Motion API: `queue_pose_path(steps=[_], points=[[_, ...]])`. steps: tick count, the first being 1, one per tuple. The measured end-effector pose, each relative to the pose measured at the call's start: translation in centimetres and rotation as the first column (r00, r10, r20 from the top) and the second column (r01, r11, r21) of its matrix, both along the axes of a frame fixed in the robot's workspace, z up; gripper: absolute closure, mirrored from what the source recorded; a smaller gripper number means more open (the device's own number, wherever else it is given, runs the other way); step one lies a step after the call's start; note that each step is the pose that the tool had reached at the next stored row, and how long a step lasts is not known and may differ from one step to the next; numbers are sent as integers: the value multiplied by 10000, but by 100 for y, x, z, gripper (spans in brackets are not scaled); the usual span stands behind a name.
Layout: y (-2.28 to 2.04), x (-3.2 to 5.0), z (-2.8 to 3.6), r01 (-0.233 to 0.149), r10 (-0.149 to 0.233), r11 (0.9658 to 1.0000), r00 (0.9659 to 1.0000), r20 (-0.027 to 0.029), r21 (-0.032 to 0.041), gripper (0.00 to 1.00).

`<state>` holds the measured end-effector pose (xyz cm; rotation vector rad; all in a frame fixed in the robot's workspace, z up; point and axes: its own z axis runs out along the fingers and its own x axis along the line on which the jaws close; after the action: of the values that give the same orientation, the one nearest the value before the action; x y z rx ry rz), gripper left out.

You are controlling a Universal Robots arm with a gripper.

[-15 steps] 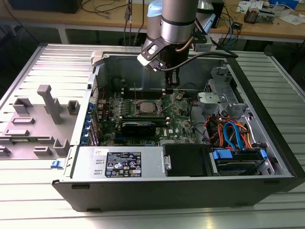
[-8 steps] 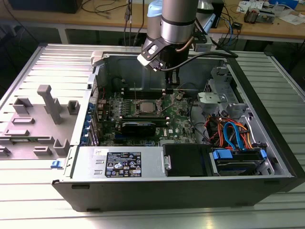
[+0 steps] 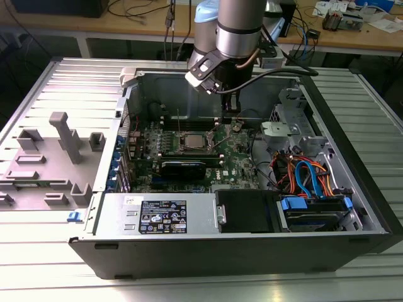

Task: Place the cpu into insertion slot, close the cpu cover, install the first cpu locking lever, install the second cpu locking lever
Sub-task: 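Close the cpu cover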

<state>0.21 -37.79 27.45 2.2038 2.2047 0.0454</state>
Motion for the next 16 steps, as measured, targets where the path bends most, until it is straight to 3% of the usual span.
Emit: queue_pose_path(steps=[16], points=[[0,31,-1,0,0,10000,10000,3,0,89]])
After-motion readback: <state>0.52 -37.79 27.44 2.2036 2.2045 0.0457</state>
